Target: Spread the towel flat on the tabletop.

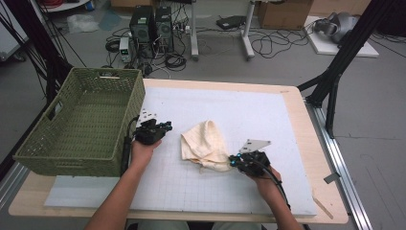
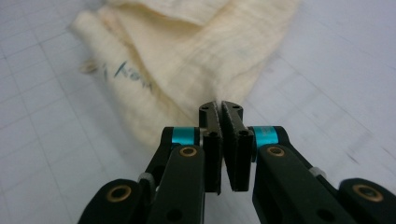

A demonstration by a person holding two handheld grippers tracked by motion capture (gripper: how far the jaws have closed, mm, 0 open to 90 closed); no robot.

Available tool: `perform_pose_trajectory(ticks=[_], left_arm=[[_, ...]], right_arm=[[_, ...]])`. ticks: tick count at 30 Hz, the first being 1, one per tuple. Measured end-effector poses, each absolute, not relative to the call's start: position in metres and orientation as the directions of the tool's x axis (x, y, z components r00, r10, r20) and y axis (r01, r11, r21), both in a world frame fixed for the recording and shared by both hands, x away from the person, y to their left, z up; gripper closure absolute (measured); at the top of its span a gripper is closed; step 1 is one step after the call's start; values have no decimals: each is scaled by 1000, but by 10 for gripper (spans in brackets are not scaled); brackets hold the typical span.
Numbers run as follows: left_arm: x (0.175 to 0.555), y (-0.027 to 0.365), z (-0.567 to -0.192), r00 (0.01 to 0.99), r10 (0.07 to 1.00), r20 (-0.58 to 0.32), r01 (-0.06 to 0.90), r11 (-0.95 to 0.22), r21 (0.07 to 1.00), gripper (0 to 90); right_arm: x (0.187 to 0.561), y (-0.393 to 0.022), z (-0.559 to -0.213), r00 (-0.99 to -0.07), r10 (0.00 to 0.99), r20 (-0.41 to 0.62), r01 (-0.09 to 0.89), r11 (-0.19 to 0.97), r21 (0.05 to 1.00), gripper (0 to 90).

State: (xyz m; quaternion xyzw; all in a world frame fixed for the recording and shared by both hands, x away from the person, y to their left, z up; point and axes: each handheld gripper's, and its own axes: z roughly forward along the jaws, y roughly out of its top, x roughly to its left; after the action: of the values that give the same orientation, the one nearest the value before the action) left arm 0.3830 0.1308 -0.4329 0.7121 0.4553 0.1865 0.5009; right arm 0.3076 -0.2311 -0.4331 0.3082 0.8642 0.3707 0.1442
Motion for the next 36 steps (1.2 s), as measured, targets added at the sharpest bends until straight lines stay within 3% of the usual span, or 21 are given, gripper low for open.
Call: perform_pose_trajectory(ticks=[4, 7, 9, 13, 16, 19, 22, 26, 32, 36], left_arm=[[380, 117, -436, 591, 781, -201, 464, -126, 877, 868], [374, 101, -435, 684, 704, -192, 424, -169, 890, 721], [369, 91, -434, 739, 647, -189, 398, -192, 897, 640], [362, 74, -435, 810, 555, -188, 370, -236, 898, 568], [358, 59, -438, 836, 519, -178, 372, -298, 879, 469], [357, 47, -440, 851, 499, -161, 368, -350, 862, 428], [355, 37, -442, 866, 487, -114, 343, -414, 843, 482], [353, 30, -445, 886, 460, -61, 300, -467, 832, 871], [362, 46, -432, 858, 483, -174, 354, -311, 882, 892], [370, 60, -427, 818, 546, -182, 377, -269, 886, 894]], right_arm=[[304, -250, -430, -723, 691, -5, 463, 490, 738, 826], [302, -251, -427, -708, 706, -15, 448, 465, 763, 710], [301, -248, -425, -708, 706, -37, 431, 473, 768, 682], [302, -248, -427, -703, 710, -32, 441, 471, 764, 658], [302, -248, -427, -700, 713, -32, 440, 466, 768, 638], [303, -247, -428, -702, 712, -29, 444, 469, 764, 629], [303, -246, -429, -705, 709, -29, 447, 475, 758, 629], [303, -247, -429, -706, 708, -26, 444, 471, 762, 635], [301, -242, -429, -740, 672, -17, 413, 474, 778, 624], [301, -227, -434, -785, 619, -21, 382, 511, 770, 577]])
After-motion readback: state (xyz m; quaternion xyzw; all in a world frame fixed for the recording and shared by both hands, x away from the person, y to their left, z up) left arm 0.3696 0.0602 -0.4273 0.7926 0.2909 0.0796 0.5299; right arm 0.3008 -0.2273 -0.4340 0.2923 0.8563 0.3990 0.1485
